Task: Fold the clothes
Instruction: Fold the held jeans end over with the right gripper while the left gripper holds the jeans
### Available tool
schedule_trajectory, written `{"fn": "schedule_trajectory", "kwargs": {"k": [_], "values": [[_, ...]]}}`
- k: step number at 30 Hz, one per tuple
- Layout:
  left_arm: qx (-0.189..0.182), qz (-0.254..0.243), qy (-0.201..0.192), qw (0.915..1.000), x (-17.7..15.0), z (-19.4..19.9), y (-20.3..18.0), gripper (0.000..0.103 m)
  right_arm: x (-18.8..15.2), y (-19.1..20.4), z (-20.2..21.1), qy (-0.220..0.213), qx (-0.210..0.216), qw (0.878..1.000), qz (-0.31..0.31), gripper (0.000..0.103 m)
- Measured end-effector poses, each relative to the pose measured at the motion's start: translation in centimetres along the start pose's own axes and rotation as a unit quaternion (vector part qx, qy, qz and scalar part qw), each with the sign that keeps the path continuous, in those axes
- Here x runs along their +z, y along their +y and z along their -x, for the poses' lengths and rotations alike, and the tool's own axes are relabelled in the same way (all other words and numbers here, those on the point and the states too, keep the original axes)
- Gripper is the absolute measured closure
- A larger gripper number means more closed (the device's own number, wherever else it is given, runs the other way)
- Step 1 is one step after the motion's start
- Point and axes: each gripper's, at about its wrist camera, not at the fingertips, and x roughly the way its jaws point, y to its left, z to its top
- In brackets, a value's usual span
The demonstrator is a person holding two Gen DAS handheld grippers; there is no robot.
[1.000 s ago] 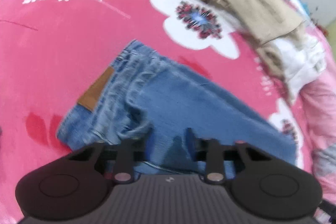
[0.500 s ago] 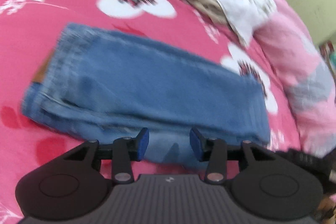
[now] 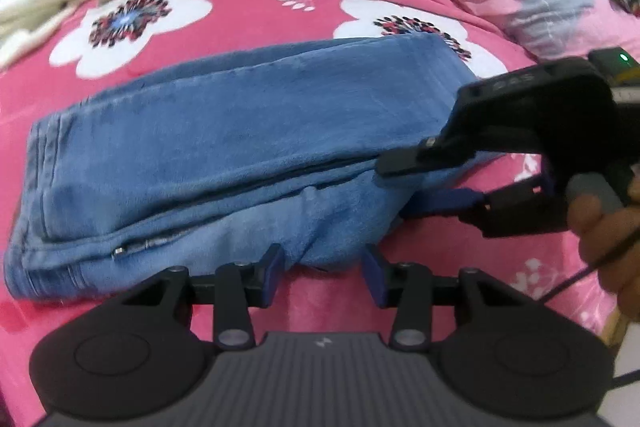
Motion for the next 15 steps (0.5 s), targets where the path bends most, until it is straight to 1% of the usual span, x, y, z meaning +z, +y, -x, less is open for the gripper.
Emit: {"fn": "schedule_trajectory", "kwargs": {"k": [3,5,7,9,10,12,13,14,15], "values": [[-0.001,-0.022,-0.01,0.9997,0.3,0.2,-0.7,0.06,0.1,-0.2,0.1,0.003,0.013,1.0,-0.002,0.095],[-0.009,-0.026,-0.014,0.9995,0.8,0.0,-1.0,0.06,0.0,-0.3,0.3,0.0,0.021,1.0,0.001,0.099],[-0.023,-0.02,-0.016,0.9994,1.3,0.0,-1.1,0.06,0.0,-0.6,0.4,-0.006,0.045,0.999,-0.002,0.101],[-0.05,0.004,-0.017,0.9986,1.9,0.1,-0.6,0.059,0.1,-0.7,0.5,-0.015,0.074,0.997,0.001,0.101],[-0.078,0.031,-0.013,0.9964,2.1,0.2,0.0,0.059,0.2,-0.6,0.5,-0.017,0.083,0.996,0.008,0.101],[-0.121,0.083,-0.008,0.9891,2.1,0.0,1.3,0.059,0.2,-0.7,0.6,-0.023,0.106,0.994,0.025,0.101],[-0.131,0.101,-0.007,0.9862,2.2,-0.1,1.8,0.059,0.1,-0.8,0.5,-0.027,0.115,0.992,0.04,0.101],[-0.128,0.107,-0.009,0.9859,2.2,-0.2,2.0,0.06,0.0,-0.8,0.5,-0.032,0.12,0.99,0.062,0.101],[-0.12,0.102,-0.011,0.9875,2.3,-0.4,2.0,0.06,-0.2,-0.8,0.5,-0.04,0.128,0.987,0.088,0.101]]}}
